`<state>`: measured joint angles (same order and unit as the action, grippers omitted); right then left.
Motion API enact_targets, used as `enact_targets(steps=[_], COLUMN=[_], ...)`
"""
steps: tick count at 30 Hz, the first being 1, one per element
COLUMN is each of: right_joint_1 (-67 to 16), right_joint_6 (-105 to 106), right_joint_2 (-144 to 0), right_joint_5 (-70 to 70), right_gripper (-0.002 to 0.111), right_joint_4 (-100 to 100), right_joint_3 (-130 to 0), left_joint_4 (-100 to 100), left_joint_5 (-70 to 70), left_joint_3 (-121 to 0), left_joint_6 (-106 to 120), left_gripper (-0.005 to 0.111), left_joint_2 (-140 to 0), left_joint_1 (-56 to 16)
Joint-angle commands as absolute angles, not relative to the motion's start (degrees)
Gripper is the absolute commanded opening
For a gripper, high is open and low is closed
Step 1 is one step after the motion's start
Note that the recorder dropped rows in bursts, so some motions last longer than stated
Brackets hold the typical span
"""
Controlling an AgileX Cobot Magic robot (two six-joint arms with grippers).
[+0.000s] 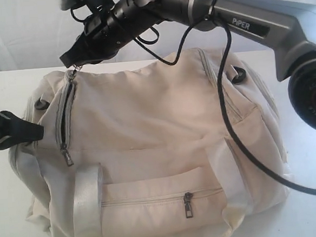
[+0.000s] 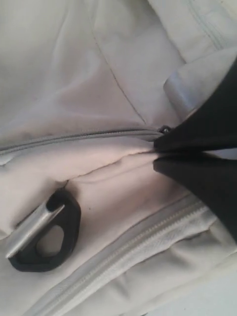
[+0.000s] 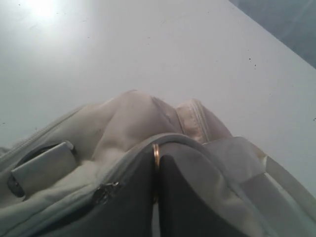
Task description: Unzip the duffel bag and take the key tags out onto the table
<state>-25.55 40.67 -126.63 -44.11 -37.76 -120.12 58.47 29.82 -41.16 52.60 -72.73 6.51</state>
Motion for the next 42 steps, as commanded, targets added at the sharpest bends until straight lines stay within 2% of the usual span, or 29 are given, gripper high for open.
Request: enact_targets(steps=[1, 18, 29, 31, 34, 36, 37, 38, 41, 42], right_joint_1=[-23.8, -20.4, -18.8, -18.8, -18.8, -18.8, -18.8, -18.8, -18.8, -18.8], right_joint_6=[48.2, 50.2, 50.1, 50.1, 50.1, 50.1, 50.1, 50.3, 50.8, 50.8], right_joint_2=[-126.5, -129.0, -129.8, -129.7, -129.6, -129.1, -128.7, -128.5, -128.1, -128.1], right_joint_5=[-45.8, -40.4, -44.3, -45.8, -47.7, -48.3, -48.5, -48.6, -48.6, -48.6], right_gripper=[0.000, 0.000, 0.000, 0.000, 0.000, 0.000, 0.000, 0.000, 0.000, 0.000], right_joint_4=[-41.6, -41.5, -41.7, -41.7, -41.7, -41.7, -41.7, -41.7, -41.9, -41.9], right_joint_3=[-120.7, -120.7, -120.7, -120.7, -120.7, -120.7, -120.7, -120.7, -120.7, -120.7], left_joint_4=[51.6, 34.1, 35.3, 35.7, 35.7, 35.9, 35.9, 36.6, 43.6, 44.6], left_joint_5=[38.9, 43.1, 37.9, 37.8, 39.3, 39.8, 39.8, 39.2, 38.2, 37.6], left_joint_3=[-40.7, -40.7, -41.2, -43.0, -48.2, -51.8, -54.8, -56.2, -63.0, -64.3], left_joint_6=[48.6, 31.9, 31.7, 31.7, 31.7, 31.9, 32.0, 32.0, 39.7, 41.2], left_gripper=[0.000, 0.000, 0.001, 0.008, 0.033, 0.059, 0.075, 0.078, 0.067, 0.067], left_joint_2=[-72.5, -64.5, -64.5, -64.5, -64.5, -64.5, -64.8, -65.4, -72.2, -74.3], left_joint_1=[6.7, 6.7, 6.7, 6.7, 6.7, 6.7, 6.7, 6.7, 5.3, 4.3])
